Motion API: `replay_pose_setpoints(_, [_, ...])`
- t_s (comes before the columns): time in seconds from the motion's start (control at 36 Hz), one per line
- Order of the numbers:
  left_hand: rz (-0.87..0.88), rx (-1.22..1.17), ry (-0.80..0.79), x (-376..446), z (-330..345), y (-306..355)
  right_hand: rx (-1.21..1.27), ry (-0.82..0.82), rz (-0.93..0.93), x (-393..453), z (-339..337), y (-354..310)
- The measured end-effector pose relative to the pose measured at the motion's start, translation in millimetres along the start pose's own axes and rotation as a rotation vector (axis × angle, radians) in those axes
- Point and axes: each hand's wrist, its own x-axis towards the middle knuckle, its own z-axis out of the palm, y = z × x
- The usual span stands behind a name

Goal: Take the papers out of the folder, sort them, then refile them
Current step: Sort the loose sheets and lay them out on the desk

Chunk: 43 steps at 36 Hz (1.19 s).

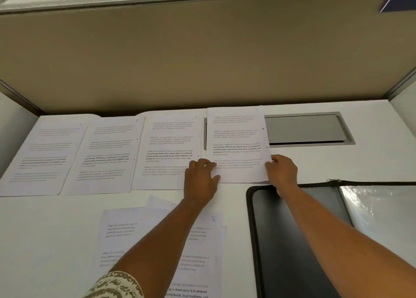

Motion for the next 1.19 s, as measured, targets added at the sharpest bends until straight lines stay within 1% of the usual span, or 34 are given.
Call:
replay_pose_setpoints(0.17, [-0.046,0.030,-0.009,-2.3,2.2,-0.5,-0.006,-0.052,-0.041,-0.5,-1.4,5.4])
replay_pose_setpoints(0.22, [-0.043,0.041,-0.010,-2.1,1.7,-0.4,-0.031,-0.043,-0.057,0.9,-0.6,6.3])
replay_pose_setpoints(0.28, [-0.041,0.042,-0.014,-2.5,1.1,0.4,-0.080,0.003,-0.091,0.5,1.7,7.0])
replay_pose_setpoints(0.36, [-0.040,-0.002,0.003,-5.7,-2.7,2.1,-0.239,0.119,-0.227,-11.5,5.6,5.7])
replay_pose_setpoints(0.42, [-0.033,-0.036,0.016,-9.2,-5.6,1.6,-0.226,0.141,-0.347,-24.0,9.6,4.6])
replay_pose_setpoints(0.47, [-0.022,-0.070,0.022,-16.5,-10.3,-1.0,-0.158,0.088,-0.444,-42.4,16.8,5.4])
replay_pose_setpoints(0.53, [-0.017,-0.099,0.036,-25.9,-15.4,-4.8,-0.148,0.028,-0.505,-64.2,24.3,6.6])
replay_pose_setpoints(0.69, [-0.039,-0.184,0.070,-62.9,-35.1,-22.4,-0.085,-0.070,-0.552,-129.3,44.1,17.0])
replay_pose_setpoints(0.81, [-0.044,-0.192,0.069,-92.3,-49.4,-40.6,-0.081,-0.103,-0.492,-170.0,49.8,21.4])
replay_pose_setpoints(0.94, [-0.062,-0.234,0.071,-134.7,-67.9,-71.0,-0.172,-0.164,-0.356,-212.8,54.1,29.1])
replay_pose_setpoints(1.06, [-0.128,-0.278,0.093,-171.7,-82.5,-97.2,-0.266,-0.196,-0.216,-246.1,56.8,39.0])
replay_pose_setpoints(1.19, [-0.240,-0.317,0.113,-211.7,-93.7,-132.5,-0.301,-0.193,-0.081,-284.6,65.5,53.5])
